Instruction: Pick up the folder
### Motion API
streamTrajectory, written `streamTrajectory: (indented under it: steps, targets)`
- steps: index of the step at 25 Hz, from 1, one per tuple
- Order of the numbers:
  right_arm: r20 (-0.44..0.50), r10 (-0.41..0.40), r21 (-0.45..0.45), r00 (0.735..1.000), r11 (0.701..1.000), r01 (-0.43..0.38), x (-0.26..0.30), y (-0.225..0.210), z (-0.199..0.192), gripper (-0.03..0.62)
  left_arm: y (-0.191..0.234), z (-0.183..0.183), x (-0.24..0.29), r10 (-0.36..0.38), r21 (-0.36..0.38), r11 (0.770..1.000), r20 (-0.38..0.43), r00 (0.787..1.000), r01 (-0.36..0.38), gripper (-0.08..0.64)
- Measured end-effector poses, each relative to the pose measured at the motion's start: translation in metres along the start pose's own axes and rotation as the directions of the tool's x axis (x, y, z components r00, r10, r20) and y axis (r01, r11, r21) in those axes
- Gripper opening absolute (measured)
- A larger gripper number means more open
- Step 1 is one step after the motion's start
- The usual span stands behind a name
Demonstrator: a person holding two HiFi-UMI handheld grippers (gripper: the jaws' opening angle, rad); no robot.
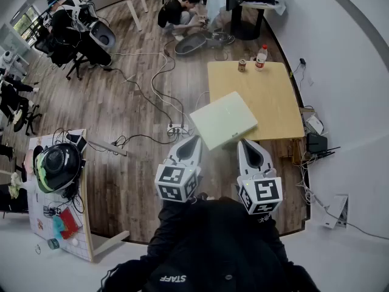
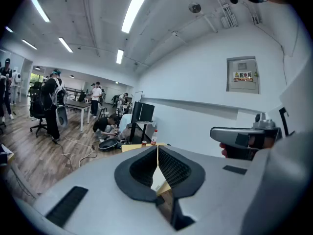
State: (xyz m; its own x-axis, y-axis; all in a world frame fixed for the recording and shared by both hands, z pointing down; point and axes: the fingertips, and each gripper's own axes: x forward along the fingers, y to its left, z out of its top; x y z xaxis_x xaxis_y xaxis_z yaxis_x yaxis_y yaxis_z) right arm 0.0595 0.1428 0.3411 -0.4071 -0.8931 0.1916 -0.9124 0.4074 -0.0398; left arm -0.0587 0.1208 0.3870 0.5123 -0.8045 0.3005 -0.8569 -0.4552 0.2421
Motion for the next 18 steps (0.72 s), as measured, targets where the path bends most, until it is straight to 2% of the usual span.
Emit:
streamTrajectory:
  steps: [7,13,18]
  targets:
    - [-0.029,-0.011,-0.004,1.000,1.000,0.011,0.002,0.001,-0.005,0.018,0.003,-0.002,-0.002,0.011,-0.010,1.000,-0.003,1.000,-0.011,0.038]
    - [-0.011,0.030,0.007,0.999,1.000,-0.030,0.003,0.013,-0.004,0.018,0.012,-0.005,-0.009,0.024,-0.025,0.999,-0.006,1.000,-0.024,0.038]
    - [-0.043,0.031,0.007,0.999,1.000,-0.030,0.006,0.021,-0.014,0.018,0.018,-0.012,-0.012,0.024,-0.033,0.999,-0.015,1.000,-0.024,0.038]
